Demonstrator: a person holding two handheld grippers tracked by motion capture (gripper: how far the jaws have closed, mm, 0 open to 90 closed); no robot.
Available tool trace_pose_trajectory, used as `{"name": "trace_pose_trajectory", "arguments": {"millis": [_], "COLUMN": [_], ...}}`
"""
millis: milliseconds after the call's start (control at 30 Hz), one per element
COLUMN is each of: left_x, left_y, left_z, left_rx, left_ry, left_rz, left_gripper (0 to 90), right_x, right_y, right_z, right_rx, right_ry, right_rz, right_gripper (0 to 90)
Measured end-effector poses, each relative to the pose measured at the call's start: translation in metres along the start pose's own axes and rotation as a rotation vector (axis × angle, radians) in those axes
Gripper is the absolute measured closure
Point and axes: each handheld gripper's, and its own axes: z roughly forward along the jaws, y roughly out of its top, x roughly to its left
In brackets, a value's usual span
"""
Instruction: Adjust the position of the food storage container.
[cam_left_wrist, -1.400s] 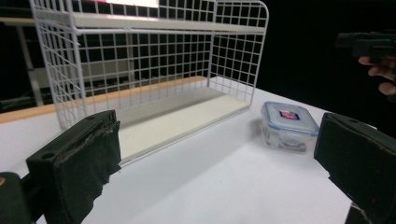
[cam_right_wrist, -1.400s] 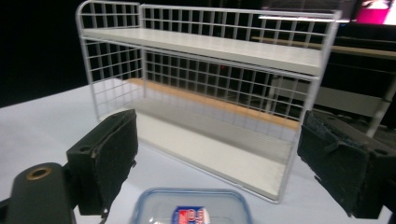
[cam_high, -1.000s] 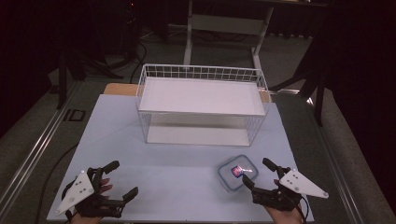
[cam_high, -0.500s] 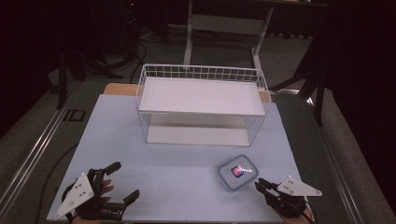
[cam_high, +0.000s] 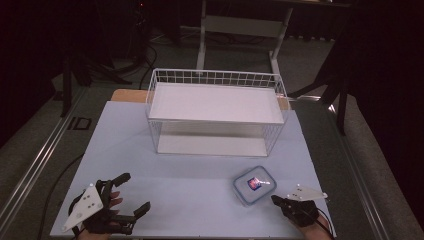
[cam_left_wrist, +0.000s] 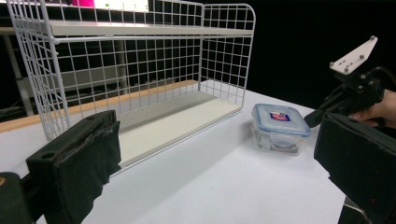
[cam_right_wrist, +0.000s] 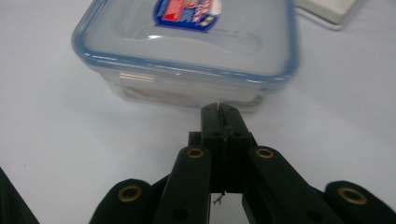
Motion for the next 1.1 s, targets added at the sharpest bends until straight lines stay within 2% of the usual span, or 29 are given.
{"name": "trace_pose_trajectory", "arguments": {"millis": [67,133,200,267,367,533,567,700,733,800,867,900,933,967,1000,1033,1067,1100], "left_x": [0.000,0.000,-0.001,-0.001,-0.001,-0.001,-0.002,-0.001,-0.001,-0.001,-0.001,-0.001,-0.001,-0.001,-0.001,-0.001,-0.001,-0.002], "left_y": [0.000,0.000,0.000,0.000,0.000,0.001,0.001,0.000,0.000,0.000,0.000,0.000,0.000,0.000,0.000,0.000,0.000,0.000], "left_z": [0.000,0.000,0.000,0.000,0.000,0.000,0.000,0.000,0.000,0.000,-0.001,-0.001,-0.001,0.000,0.000,-0.001,0.000,0.000], "left_rx": [0.000,0.000,0.000,-0.001,-0.001,-0.002,-0.001,0.001,0.003,0.002,0.002,0.002,0.001,-0.001,-0.002,0.001,0.002,0.003], "left_ry": [0.000,0.000,-0.002,-0.002,-0.003,-0.005,-0.004,-0.005,-0.006,-0.007,-0.007,-0.007,-0.007,-0.007,-0.008,-0.008,-0.008,-0.009], "left_rz": [0.000,0.001,0.003,0.004,0.003,0.010,0.012,0.012,0.008,0.009,0.012,0.012,0.012,0.010,0.010,0.013,0.016,0.016], "left_gripper": [1.4,1.4,1.4,1.4,1.4,1.4,1.4,1.5,1.4,1.5,1.4,1.5,1.5,1.4,1.5,1.5,1.5,1.5], "right_x": [0.002,0.002,0.004,0.009,0.015,0.019,0.021,0.025,0.023,0.018,0.009,0.009,0.004,-0.011,-0.011,-0.024,-0.029,-0.029], "right_y": [0.000,0.000,0.004,0.006,0.010,0.017,0.021,0.027,0.026,0.023,0.018,0.018,0.016,0.012,0.012,0.012,0.012,0.012], "right_z": [0.005,0.007,0.012,0.016,0.021,0.028,0.033,0.037,0.037,0.035,0.030,0.030,0.028,0.024,0.024,0.023,0.024,0.024], "right_rx": [0.020,0.020,0.024,0.028,0.031,0.025,0.020,0.031,0.029,0.041,0.046,0.046,0.045,0.037,0.037,0.029,0.025,0.025], "right_ry": [0.005,0.009,0.042,0.062,0.064,0.084,0.101,0.101,0.086,0.087,0.060,0.060,0.034,-0.031,-0.031,-0.096,-0.128,-0.128], "right_rz": [-0.018,-0.014,-0.012,-0.028,-0.057,-0.050,-0.051,-0.105,-0.117,-0.130,-0.117,-0.117,-0.107,-0.051,-0.051,-0.014,-0.003,-0.003], "right_gripper": [90.0,90.0,90.0,90.0,90.0,90.0,90.0,90.0,90.0,90.0,90.0,90.0,90.0,90.0,90.0,90.0,90.0,90.0]}}
